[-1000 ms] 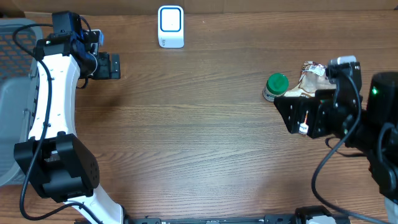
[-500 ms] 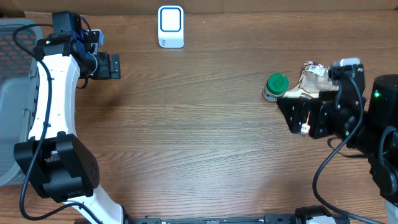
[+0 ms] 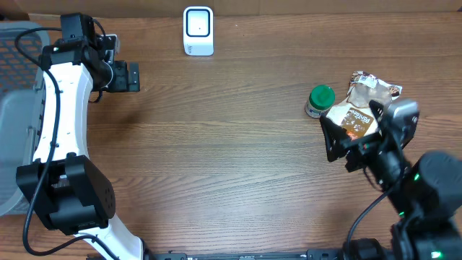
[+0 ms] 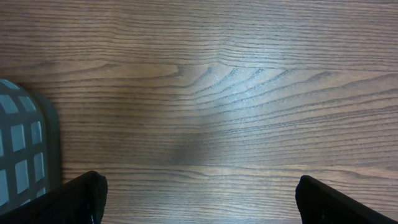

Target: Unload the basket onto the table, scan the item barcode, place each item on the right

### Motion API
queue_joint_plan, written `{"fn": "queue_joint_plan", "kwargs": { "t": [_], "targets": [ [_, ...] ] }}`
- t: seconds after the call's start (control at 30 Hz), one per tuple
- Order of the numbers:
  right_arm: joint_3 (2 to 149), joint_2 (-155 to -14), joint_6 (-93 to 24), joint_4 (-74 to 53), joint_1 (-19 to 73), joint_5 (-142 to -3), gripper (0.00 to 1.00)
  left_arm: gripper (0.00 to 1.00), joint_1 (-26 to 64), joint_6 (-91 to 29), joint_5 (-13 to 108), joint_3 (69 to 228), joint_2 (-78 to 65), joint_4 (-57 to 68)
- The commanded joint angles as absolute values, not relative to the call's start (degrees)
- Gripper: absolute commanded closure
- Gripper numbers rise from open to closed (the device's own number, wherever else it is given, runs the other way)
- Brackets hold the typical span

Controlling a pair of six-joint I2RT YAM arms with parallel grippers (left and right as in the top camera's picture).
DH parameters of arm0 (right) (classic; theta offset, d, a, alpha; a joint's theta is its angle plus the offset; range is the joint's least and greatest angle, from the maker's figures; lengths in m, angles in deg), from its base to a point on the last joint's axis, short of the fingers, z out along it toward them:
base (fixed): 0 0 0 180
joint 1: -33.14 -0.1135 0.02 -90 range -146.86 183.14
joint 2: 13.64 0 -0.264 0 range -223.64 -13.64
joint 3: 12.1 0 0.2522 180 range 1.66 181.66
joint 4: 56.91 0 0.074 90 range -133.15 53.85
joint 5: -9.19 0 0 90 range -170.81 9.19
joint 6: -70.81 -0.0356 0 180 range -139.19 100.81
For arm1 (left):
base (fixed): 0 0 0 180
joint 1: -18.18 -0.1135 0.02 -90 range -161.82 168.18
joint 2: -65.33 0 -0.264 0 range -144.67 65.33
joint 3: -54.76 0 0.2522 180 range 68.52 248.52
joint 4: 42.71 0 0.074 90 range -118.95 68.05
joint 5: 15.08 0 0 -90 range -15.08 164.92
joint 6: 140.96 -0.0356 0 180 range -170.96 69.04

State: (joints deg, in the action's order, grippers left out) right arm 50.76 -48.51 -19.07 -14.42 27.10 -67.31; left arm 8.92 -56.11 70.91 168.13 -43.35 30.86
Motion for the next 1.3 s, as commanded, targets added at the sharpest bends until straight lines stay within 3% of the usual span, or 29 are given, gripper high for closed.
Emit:
{"fn": "queue_joint_plan", "kwargs": {
  "t": [0.0,0.3,0.5,1.27],
  "targets": [
    [39.16,-41.82,-18.79,-22.42,27.21,-67.88,0.0,0.0,8.81,-57.2,71.06,168.74,-42.89,30.75],
    [13.98,-25.13,-18.79,-39.42,27.21,-67.88,0.0,0.0,8.81,-57.2,71.06,168.74,-42.89,30.75],
    [6.29,-17.98,-18.79,-41.41,27.21,-67.9,0.0,0.0,8.81,-57.2,71.06,168.74,-42.89,30.77],
    [2.11,-13.8,-18.79,-39.64,27.21,-68.1,0.0,0.0,8.81,-57.2,71.06,168.74,-42.89,30.75]
  ]
}}
